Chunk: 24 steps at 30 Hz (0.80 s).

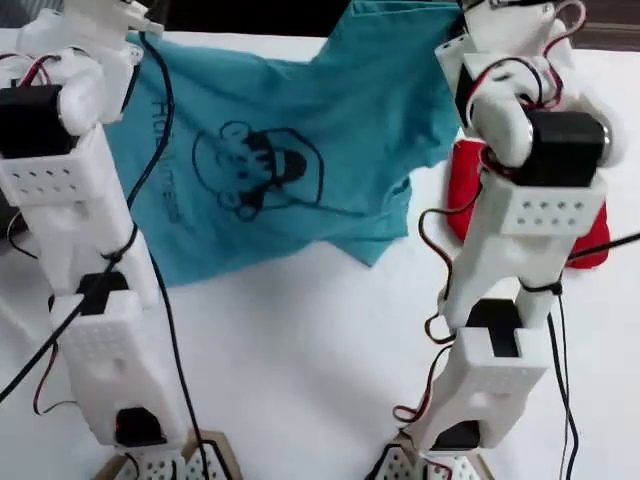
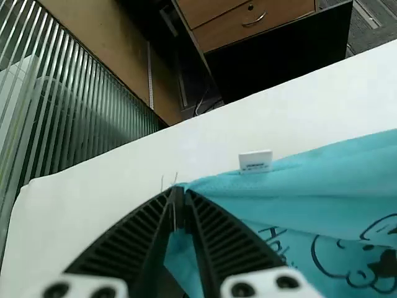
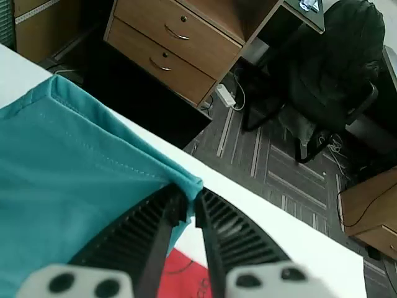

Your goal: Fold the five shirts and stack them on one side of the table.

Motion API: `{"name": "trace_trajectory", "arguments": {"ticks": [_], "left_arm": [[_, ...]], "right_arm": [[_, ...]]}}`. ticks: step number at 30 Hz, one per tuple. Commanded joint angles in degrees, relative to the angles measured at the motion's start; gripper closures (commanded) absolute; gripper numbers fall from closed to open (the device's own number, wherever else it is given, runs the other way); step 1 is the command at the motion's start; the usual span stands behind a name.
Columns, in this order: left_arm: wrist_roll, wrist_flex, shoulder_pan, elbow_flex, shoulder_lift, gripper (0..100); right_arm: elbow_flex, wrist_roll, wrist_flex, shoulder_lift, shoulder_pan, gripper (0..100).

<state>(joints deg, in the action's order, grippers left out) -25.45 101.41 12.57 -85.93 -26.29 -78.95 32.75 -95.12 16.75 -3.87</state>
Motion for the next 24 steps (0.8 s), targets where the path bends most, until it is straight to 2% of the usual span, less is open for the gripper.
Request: {"name": "trace_trajectory", "arguments": {"ticks": [1,7,18,24], "left_arm": [[0.3,1.1,-0.3,3.2,1.3,97],[-0.4,1.2,1.5,20.3,6.0,97],[-12.2,1.1,1.4,74.9,22.6,97],[-18.7,1.0,1.4,93.1,25.9,97]], "right_arm": [[-1.3,0.9,-3.0,-5.4,0.1,97.8],[11.2,1.3,-3.0,-17.2,1.6,97.8],[54.9,1.3,-2.9,-39.3,1.5,97.7],[78.5,1.3,-1.6,-46.4,1.5,97.6]]}}
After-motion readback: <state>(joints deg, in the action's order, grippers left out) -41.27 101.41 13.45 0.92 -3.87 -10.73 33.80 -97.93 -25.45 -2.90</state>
